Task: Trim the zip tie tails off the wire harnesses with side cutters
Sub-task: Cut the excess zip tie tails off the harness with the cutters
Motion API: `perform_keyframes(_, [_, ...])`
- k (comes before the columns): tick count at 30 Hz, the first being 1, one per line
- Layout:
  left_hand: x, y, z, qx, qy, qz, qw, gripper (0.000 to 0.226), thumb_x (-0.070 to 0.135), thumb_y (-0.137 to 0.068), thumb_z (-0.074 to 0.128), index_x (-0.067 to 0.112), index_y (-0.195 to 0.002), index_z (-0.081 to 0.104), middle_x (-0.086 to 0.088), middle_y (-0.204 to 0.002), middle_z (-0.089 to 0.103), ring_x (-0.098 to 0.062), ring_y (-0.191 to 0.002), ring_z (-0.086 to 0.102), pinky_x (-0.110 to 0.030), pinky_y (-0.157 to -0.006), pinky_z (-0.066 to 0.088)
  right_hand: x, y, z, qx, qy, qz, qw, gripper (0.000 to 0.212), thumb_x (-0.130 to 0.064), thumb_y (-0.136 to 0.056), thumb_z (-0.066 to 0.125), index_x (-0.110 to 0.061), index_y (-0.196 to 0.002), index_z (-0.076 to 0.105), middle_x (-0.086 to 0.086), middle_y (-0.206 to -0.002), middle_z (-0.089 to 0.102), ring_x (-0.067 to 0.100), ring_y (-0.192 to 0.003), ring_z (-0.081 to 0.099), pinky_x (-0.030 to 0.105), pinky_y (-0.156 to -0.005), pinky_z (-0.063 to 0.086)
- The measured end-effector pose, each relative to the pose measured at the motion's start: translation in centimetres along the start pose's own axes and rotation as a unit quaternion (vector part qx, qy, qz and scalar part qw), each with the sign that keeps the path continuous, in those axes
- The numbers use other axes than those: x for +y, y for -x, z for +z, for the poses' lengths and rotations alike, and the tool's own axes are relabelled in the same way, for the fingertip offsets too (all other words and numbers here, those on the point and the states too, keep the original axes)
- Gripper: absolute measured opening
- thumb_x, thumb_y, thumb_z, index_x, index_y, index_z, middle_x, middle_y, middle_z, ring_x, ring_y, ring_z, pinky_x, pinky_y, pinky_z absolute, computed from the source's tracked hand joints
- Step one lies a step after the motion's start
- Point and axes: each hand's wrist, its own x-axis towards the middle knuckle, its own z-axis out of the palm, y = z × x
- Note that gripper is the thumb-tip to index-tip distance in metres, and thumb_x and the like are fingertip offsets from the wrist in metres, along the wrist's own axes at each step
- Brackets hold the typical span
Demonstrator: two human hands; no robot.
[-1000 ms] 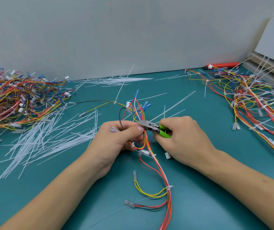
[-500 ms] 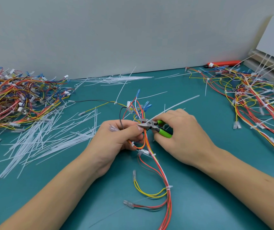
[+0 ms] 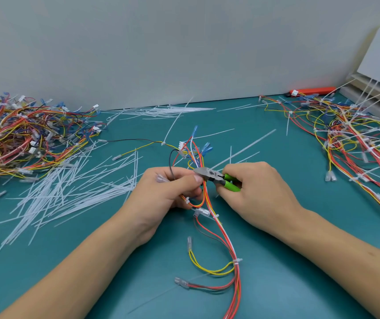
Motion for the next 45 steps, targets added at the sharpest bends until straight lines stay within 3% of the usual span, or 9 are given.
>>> perform_keyframes(2, [0.00,-0.01,0.05,0.001,-0.002,0.000,1.000,0.013,0.007,-0.089,0.070,0.010,-0.077,0.075,-0.010,-0.070,0.067,-0.017,-0.059,0.065,-0.020,-0.052,0.049,0.07,-0.07,-0.11,-0.009,-0.016,-0.011,1.000,0.005,-0.030,-0.086,0.069,-0.026,-0.084,0.067,-0.009,-0.076,0.062,0.021,-0.080,0.055,0.040,-0.073,0.048])
perform_keyframes(6, [-0.05,-0.08,0.11,0.009,0.002,-0.003,1.000,0.013,0.006,-0.089,0.070,0.010,-0.078,0.076,-0.010,-0.069,0.068,-0.017,-0.059,0.065,-0.020,-0.051,0.049,-0.14,-0.15,-0.47,-0.011,-0.029,-0.003,1.000,0.033,-0.033,-0.083,0.068,-0.031,-0.115,0.073,-0.012,-0.105,0.070,0.020,-0.107,0.056,0.048,-0.099,0.046])
perform_keyframes(16, [-0.31,-0.23,0.05,0.006,0.008,-0.002,1.000,0.011,0.009,-0.085,0.074,0.012,-0.075,0.078,-0.011,-0.068,0.068,-0.017,-0.058,0.066,-0.020,-0.051,0.050,0.19,-0.34,-0.21,-0.023,-0.024,-0.013,0.999,0.027,-0.032,-0.087,0.070,-0.030,-0.114,0.072,-0.011,-0.099,0.068,0.018,-0.097,0.054,0.044,-0.094,0.046])
perform_keyframes(19, [-0.24,-0.15,-0.02,-0.006,0.002,0.001,1.000,0.008,0.018,-0.072,0.084,0.014,-0.075,0.078,-0.009,-0.069,0.069,-0.016,-0.059,0.065,-0.020,-0.051,0.049,0.09,-0.28,-0.41,-0.031,-0.018,-0.005,0.999,0.007,-0.034,-0.086,0.068,-0.028,-0.089,0.071,-0.008,-0.076,0.061,0.020,-0.080,0.053,0.039,-0.076,0.047])
perform_keyframes(21, [-0.19,-0.15,-0.05,-0.010,-0.004,0.003,1.000,0.009,0.020,-0.071,0.086,0.015,-0.075,0.079,-0.008,-0.069,0.069,-0.016,-0.060,0.065,-0.020,-0.052,0.049,0.07,-0.31,-0.37,-0.018,-0.007,0.010,1.000,0.024,-0.034,-0.084,0.066,-0.020,-0.068,0.055,0.001,-0.059,0.049,0.026,-0.065,0.047,0.038,-0.057,0.041])
perform_keyframes(24, [-0.13,-0.09,0.04,-0.006,0.001,0.005,1.000,0.014,0.027,-0.069,0.079,0.015,-0.076,0.079,-0.008,-0.069,0.069,-0.016,-0.060,0.065,-0.020,-0.052,0.049,0.01,-0.27,-0.23,-0.008,0.011,0.014,1.000,0.036,-0.033,-0.084,0.065,-0.016,-0.063,0.042,0.006,-0.055,0.043,0.029,-0.060,0.044,0.037,-0.051,0.036])
perform_keyframes(28, [-0.13,-0.02,0.06,-0.001,0.000,0.003,1.000,0.008,0.011,-0.085,0.074,0.011,-0.078,0.077,-0.011,-0.071,0.068,-0.017,-0.059,0.065,-0.020,-0.052,0.049,0.10,-0.06,-0.18,-0.012,-0.017,-0.007,1.000,0.012,-0.033,-0.085,0.065,-0.023,-0.078,0.064,-0.006,-0.068,0.058,0.022,-0.072,0.052,0.040,-0.066,0.047])
perform_keyframes(32, [-0.11,-0.07,0.08,0.007,-0.013,-0.001,1.000,0.015,0.008,-0.088,0.071,0.012,-0.075,0.077,-0.013,-0.073,0.069,-0.019,-0.061,0.066,-0.020,-0.052,0.049,-0.03,-0.35,-0.56,-0.033,-0.037,-0.002,0.999,0.038,-0.036,-0.082,0.063,-0.031,-0.119,0.073,-0.012,-0.106,0.072,0.022,-0.105,0.057,0.045,-0.098,0.047])
perform_keyframes(45, [-0.30,-0.09,-0.08,-0.016,-0.008,0.009,1.000,0.009,0.022,-0.079,0.075,0.015,-0.076,0.079,-0.010,-0.073,0.070,-0.017,-0.063,0.063,-0.021,-0.054,0.048,0.27,-0.52,-0.35,-0.041,-0.042,0.001,0.998,0.027,-0.030,-0.084,0.068,-0.032,-0.111,0.073,-0.012,-0.096,0.070,0.018,-0.098,0.056,0.044,-0.094,0.048])
